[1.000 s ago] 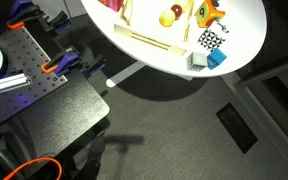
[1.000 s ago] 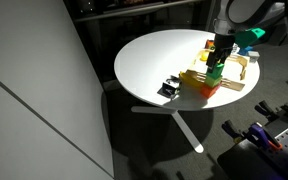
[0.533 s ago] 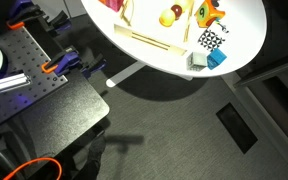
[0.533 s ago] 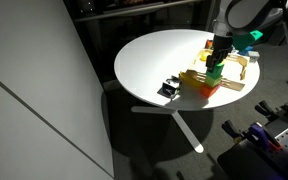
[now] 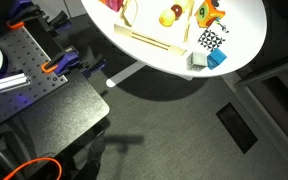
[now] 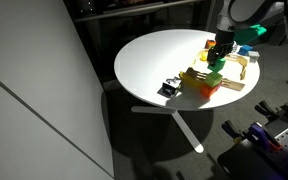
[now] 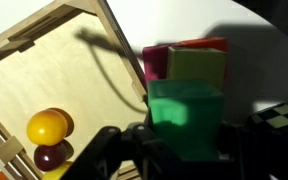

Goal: Put the green block in the crate

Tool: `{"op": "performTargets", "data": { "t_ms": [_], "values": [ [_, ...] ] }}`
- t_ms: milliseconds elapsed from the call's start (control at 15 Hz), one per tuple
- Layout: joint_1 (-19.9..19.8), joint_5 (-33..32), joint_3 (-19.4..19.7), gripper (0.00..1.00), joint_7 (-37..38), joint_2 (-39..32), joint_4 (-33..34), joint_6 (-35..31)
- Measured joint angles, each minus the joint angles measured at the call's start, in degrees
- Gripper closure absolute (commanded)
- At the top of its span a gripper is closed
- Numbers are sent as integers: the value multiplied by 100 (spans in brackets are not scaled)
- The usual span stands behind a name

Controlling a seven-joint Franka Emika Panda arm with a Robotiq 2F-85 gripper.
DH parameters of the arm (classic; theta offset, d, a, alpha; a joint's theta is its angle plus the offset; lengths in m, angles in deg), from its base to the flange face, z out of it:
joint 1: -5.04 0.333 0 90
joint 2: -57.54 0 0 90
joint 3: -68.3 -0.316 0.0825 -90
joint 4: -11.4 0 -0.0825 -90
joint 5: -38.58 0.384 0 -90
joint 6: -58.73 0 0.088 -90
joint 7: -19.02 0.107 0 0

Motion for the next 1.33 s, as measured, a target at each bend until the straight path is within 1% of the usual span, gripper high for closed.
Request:
{"op": "performTargets", "data": {
  "t_ms": [400, 467, 533, 667, 733, 867, 933, 1133, 1333],
  "values": [
    [-223, -44, 280, 76, 66, 58, 61, 2],
    [-255, -95, 324, 55, 80, 61, 78, -2],
    [-277, -151, 370, 26, 95, 65, 92, -17],
    [-303, -285, 443, 24, 148, 86, 106, -43],
    [-309, -351, 461, 19, 201, 100, 106, -72],
    [-313, -449, 473, 2, 297, 130, 107, -152],
    [-313, -465, 473, 0, 323, 147, 107, -177],
    [-312, -464, 466, 0, 348, 239, 106, -160],
    [-311, -362, 413, 0, 360, 368, 106, 159]
  ]
}}
